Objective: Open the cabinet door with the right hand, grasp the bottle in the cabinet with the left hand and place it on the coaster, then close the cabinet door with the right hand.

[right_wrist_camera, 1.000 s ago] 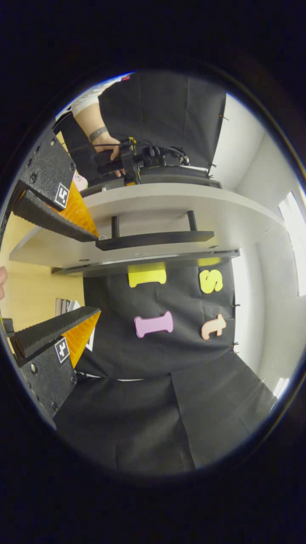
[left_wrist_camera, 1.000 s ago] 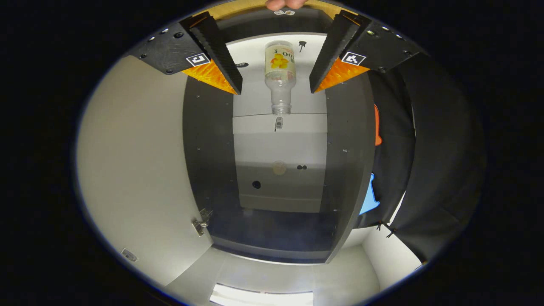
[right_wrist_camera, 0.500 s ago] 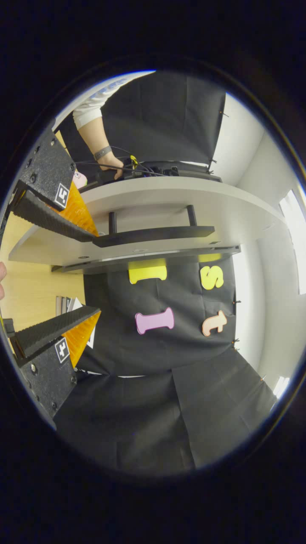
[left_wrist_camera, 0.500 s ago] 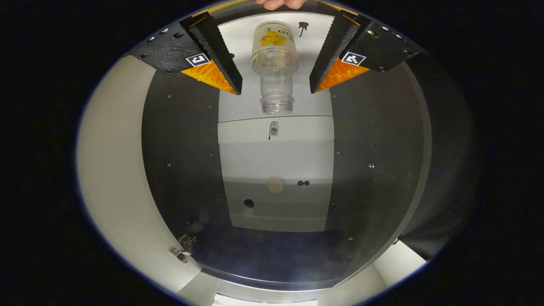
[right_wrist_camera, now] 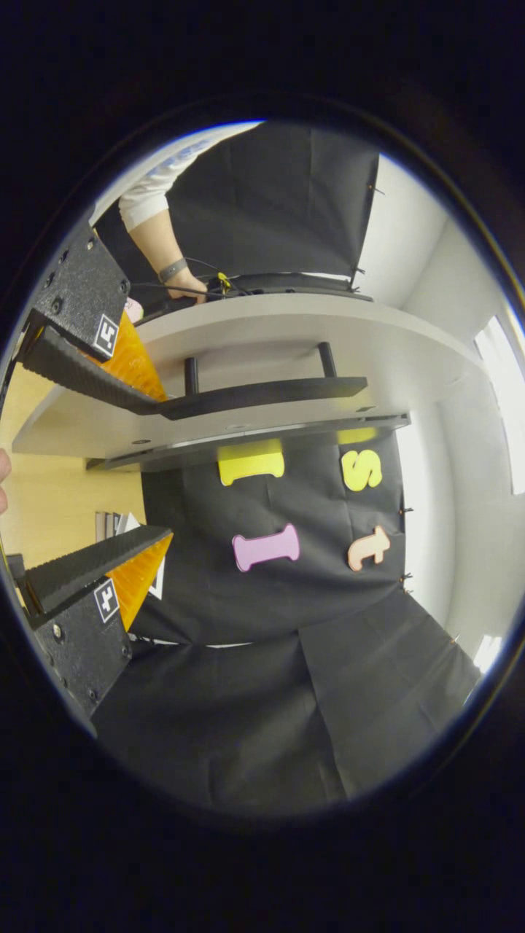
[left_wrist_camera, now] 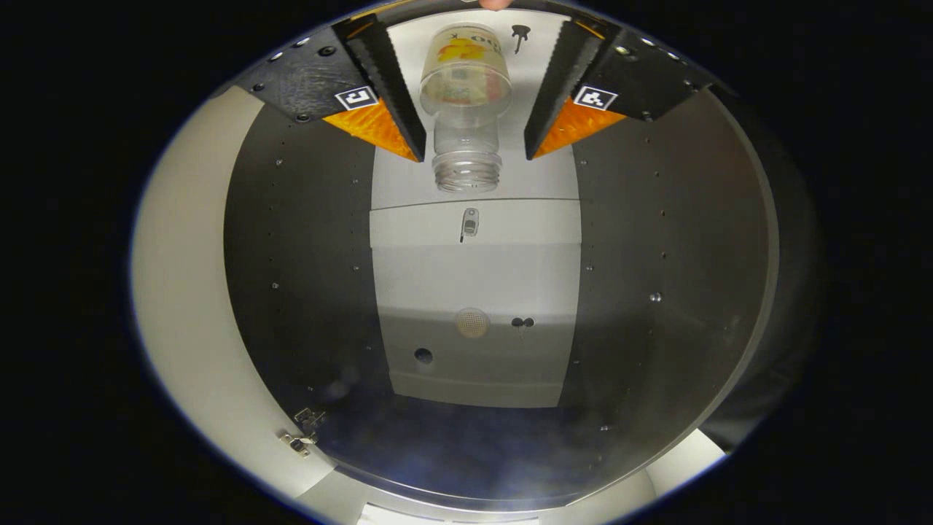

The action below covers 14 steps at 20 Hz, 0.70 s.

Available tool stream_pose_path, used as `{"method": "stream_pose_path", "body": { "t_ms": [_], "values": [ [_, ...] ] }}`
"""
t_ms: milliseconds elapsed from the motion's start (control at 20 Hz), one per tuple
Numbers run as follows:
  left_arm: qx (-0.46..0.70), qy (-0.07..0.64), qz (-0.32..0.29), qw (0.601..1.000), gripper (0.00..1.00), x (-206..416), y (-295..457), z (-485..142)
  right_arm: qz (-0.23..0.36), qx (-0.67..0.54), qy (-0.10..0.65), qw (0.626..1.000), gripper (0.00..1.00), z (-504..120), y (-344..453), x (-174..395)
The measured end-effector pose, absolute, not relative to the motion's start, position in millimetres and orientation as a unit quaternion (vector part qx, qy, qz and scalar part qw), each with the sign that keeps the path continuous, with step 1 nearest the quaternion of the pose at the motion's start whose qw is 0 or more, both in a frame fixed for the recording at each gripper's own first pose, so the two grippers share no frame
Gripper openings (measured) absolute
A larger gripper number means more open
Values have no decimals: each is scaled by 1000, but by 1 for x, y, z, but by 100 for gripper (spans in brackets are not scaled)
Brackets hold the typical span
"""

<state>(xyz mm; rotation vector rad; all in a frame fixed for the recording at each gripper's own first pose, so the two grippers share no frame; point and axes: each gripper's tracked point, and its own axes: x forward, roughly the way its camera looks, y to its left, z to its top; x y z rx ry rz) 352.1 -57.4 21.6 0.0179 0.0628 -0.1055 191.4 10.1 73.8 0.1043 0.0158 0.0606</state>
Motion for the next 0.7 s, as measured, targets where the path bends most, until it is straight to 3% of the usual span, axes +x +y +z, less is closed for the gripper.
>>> {"method": "stream_pose_path", "body": {
  "t_ms": [50, 200, 250, 300, 350, 400, 700],
  "values": [
    [6, 28, -58, 998, 66, 352, -59, 24, 30, 52, 8, 998, 95, 74, 10, 192],
    [2, 31, -60, 998, 47, 352, -57, 22, 29, 44, 7, 999, 94, 75, 10, 191],
    [-2, 29, -61, 998, 43, 352, -58, 25, 29, 42, 7, 999, 94, 75, 10, 192],
    [-7, 28, -55, 998, 53, 349, -55, 26, 29, 40, 7, 999, 95, 75, 10, 192],
    [-7, 26, -52, 998, 49, 347, -53, 28, 29, 40, 7, 999, 95, 75, 10, 192],
    [-9, 24, -53, 998, 39, 344, -52, 32, 29, 41, 7, 999, 95, 74, 11, 192],
    [-18, 7, -63, 998, 39, 299, -42, 53, 34, 52, 3, 998, 94, 72, 11, 193]
  ]
}}
